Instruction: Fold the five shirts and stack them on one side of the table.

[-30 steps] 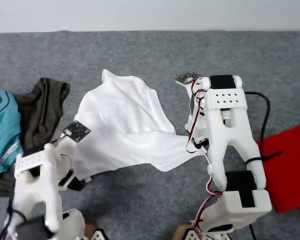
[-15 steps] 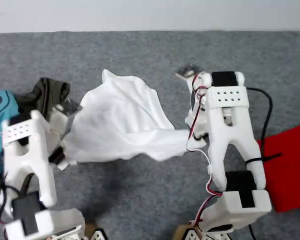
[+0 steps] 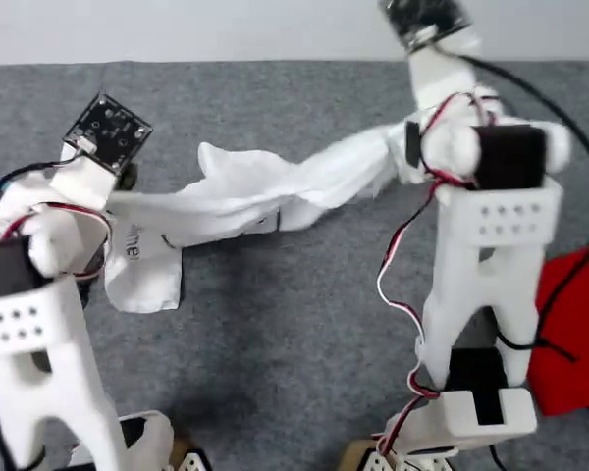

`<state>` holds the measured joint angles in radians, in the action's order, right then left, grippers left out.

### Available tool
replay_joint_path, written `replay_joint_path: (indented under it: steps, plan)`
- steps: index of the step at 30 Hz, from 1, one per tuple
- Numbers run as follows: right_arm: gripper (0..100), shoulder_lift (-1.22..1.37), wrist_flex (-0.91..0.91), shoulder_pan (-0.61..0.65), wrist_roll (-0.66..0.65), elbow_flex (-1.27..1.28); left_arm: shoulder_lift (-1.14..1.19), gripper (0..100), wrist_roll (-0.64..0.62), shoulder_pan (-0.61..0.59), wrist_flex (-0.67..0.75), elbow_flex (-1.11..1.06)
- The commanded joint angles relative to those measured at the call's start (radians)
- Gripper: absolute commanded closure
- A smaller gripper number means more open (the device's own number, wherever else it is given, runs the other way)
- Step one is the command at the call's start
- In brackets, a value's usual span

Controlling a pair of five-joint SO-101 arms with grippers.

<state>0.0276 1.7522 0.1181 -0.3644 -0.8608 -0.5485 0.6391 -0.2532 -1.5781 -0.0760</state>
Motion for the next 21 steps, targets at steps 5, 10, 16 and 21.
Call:
replay_joint_path:
  steps: [5,10,16,21]
  plan:
    - [98.9,-0.054,0.030,-0.134,0.011,-0.371,-0.123,100,-0.078,0.051,0.178,0.113]
    - [98.9,-0.058,0.035,-0.242,-0.028,-0.554,-0.239,100,-0.078,0.051,0.242,0.117]
    - [98.9,-0.136,0.035,-0.294,-0.086,-0.623,-0.402,100,-0.078,0.049,0.299,0.116]
    - [98.9,-0.222,0.033,-0.360,-0.118,-0.623,-0.531,100,-0.077,0.049,0.310,0.116]
